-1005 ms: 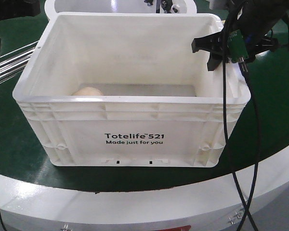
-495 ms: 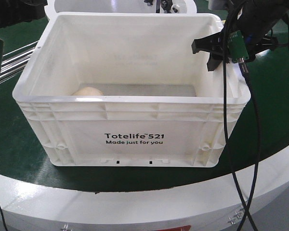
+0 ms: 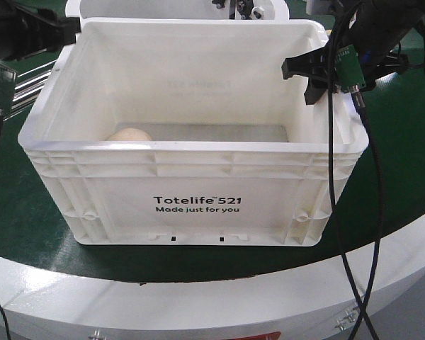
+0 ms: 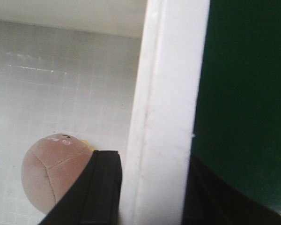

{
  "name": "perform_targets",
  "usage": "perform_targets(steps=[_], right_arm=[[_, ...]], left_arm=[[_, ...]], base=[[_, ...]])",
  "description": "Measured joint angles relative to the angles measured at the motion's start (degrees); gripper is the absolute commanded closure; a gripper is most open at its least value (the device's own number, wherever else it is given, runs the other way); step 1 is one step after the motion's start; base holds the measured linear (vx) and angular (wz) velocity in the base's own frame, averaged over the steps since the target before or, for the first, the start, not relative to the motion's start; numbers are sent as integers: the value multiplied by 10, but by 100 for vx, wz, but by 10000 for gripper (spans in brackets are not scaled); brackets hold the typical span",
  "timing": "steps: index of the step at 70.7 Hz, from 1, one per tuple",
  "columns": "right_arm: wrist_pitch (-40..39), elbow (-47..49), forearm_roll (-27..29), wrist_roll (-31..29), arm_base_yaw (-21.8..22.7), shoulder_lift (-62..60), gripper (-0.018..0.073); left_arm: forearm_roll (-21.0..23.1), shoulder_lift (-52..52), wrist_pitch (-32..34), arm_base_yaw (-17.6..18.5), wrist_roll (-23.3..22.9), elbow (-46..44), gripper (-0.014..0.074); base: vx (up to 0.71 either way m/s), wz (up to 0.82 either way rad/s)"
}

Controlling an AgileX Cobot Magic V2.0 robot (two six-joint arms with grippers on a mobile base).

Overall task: Place moving items into box and shelve
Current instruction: 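Lower the left gripper onto the crate rim nearest it and grip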

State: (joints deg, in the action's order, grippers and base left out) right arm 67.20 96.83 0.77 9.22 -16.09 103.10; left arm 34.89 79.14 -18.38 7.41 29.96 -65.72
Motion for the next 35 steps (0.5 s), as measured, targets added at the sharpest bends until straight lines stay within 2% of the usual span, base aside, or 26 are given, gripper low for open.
perform_targets(steps=[8,17,24,35], right_arm=[[0,0,1,0,0,0,565],[0,0,1,0,0,0,565],[0,0,2,0,0,0,565],[0,0,2,0,0,0,565]], left_arm=[[-101,0,-34,0,-100,-3,63],[-188,0,-97,0,-196,-26,63],[-220,3,-141,0,-238,-54,63],[-228,12,-182,0,-253,-96,63]], base=[[0,0],[0,0],[0,0],[0,0]])
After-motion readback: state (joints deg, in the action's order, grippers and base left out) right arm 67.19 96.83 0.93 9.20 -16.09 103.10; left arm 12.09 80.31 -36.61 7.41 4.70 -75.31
